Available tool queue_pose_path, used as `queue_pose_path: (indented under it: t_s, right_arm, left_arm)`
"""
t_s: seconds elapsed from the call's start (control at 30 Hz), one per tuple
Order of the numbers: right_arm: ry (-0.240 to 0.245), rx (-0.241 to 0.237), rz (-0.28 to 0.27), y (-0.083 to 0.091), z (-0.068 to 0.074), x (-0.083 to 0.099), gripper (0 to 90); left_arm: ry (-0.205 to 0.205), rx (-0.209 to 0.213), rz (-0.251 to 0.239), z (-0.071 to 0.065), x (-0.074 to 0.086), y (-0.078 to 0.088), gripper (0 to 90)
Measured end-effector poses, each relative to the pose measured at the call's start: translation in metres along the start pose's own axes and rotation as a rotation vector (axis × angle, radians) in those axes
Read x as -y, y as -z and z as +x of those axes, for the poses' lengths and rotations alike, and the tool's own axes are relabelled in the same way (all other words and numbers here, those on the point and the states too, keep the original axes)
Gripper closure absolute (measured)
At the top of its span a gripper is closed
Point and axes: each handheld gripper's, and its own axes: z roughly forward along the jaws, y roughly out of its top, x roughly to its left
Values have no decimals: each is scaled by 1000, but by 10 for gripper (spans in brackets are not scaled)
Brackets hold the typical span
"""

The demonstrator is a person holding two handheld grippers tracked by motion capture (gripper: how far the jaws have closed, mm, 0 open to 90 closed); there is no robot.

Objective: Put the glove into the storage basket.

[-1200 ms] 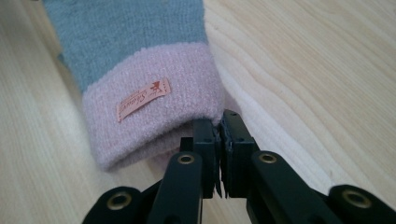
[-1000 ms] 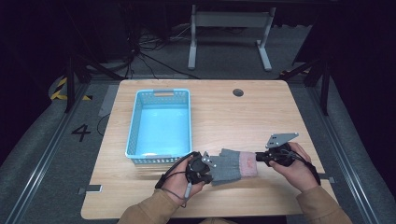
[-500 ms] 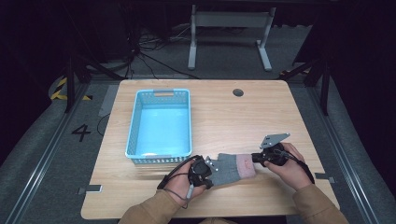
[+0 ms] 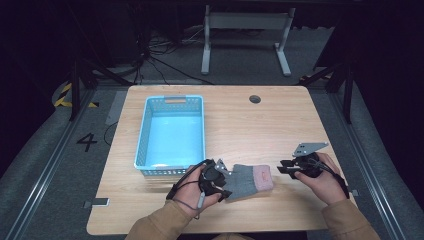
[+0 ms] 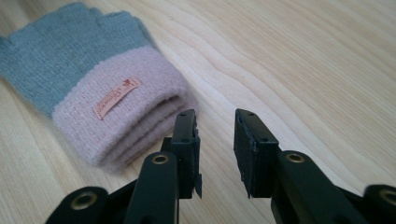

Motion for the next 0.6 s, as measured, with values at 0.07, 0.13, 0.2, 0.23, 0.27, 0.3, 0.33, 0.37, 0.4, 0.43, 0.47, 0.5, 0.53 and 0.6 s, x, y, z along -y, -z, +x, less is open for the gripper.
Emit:
queue_pose_path:
  t_s: [0.07,0.13,0.2,0.23,0.27,0.3,0.33,0.37,0.4,0.43,0.47,0.5,0.53,0.6]
  right_arm:
    - [-18,9,-13,5,-2,2,683]
    - [-39,19,-31,11,-5,4,672]
    - [-53,18,-39,13,-7,5,654]
    - [-59,15,-41,14,-8,6,649]
    - [-59,15,-41,14,-8,6,649]
    - [-65,14,-40,15,-8,7,648]
    - [-67,22,-44,15,-9,7,642]
    - [-72,21,-44,15,-10,8,633]
    - [-76,21,-44,15,-10,8,627]
    - [-81,20,-49,15,-11,9,619]
    - [-84,21,-50,15,-11,9,613]
    - [-85,22,-50,16,-12,9,605]
    - [-93,21,-53,16,-13,10,596]
    - [-103,17,-68,18,-15,11,562]
  left_arm:
    - [-2,-4,-23,0,-4,0,541]
    - [-5,-9,-37,0,-12,-1,510]
    - [1,-10,-43,1,-16,-3,499]
    - [-6,-12,-34,3,-19,-4,490]
    - [-6,-12,-34,3,-19,-4,479]
    - [-2,-17,-40,4,-21,-6,479]
    - [5,-17,-40,5,-22,-8,470]
    - [9,-19,-37,5,-23,-9,460]
    - [8,-23,-40,7,-25,-11,451]
    - [6,-27,-41,8,-26,-13,434]
    - [4,-34,-40,8,-27,-15,419]
    - [4,-40,-44,9,-28,-18,406]
    - [2,-45,-46,10,-29,-20,387]
    - [-4,-58,-41,10,-31,-25,346]
